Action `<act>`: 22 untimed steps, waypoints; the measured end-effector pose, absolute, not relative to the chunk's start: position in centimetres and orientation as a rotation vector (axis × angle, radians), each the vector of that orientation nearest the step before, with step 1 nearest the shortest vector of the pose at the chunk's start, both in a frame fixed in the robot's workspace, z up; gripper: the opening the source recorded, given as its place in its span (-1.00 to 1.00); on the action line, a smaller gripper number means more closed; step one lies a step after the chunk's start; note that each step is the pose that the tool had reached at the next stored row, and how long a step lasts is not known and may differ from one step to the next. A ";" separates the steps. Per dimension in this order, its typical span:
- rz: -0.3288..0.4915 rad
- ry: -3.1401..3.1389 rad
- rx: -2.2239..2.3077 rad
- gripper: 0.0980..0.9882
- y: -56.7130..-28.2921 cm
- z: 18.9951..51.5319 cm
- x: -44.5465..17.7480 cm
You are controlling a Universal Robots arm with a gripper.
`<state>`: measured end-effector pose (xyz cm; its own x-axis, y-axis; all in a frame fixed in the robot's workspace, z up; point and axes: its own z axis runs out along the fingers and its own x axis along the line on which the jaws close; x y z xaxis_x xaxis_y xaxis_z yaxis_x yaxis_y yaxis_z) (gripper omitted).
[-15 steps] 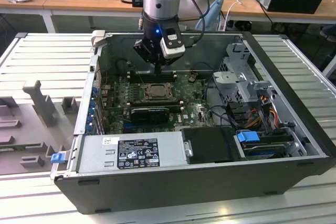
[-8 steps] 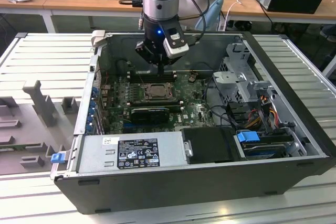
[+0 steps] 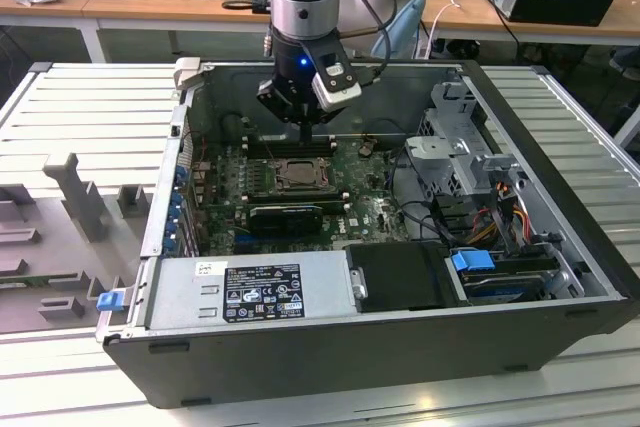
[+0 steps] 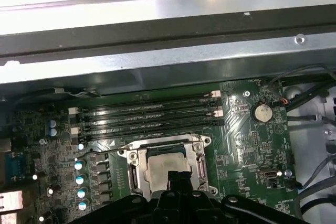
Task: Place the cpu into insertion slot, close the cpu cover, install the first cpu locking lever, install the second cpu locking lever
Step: 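Install the first cpu locking lever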
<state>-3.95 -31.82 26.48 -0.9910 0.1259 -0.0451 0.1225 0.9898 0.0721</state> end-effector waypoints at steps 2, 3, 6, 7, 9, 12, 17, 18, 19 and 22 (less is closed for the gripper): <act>0.106 3.094 0.187 -0.98 -31.8 26.5 -3.9; 0.106 3.098 0.183 -0.98 -31.8 26.5 -4.0; 0.107 3.098 0.178 -0.98 -31.8 26.5 -4.3; 0.106 3.098 0.178 -0.98 -31.8 26.5 -4.4; 0.106 3.098 0.178 -0.98 -31.8 26.5 -4.7; 0.106 3.098 0.178 -0.98 -31.8 26.5 -5.8; 0.106 3.098 0.178 -0.98 -31.8 26.5 -6.4; 0.107 3.098 0.178 -0.98 -31.8 26.5 -6.4; 0.107 3.098 0.178 -0.98 -31.8 26.5 -6.5; 0.107 3.098 0.178 -0.98 -31.8 26.5 -6.6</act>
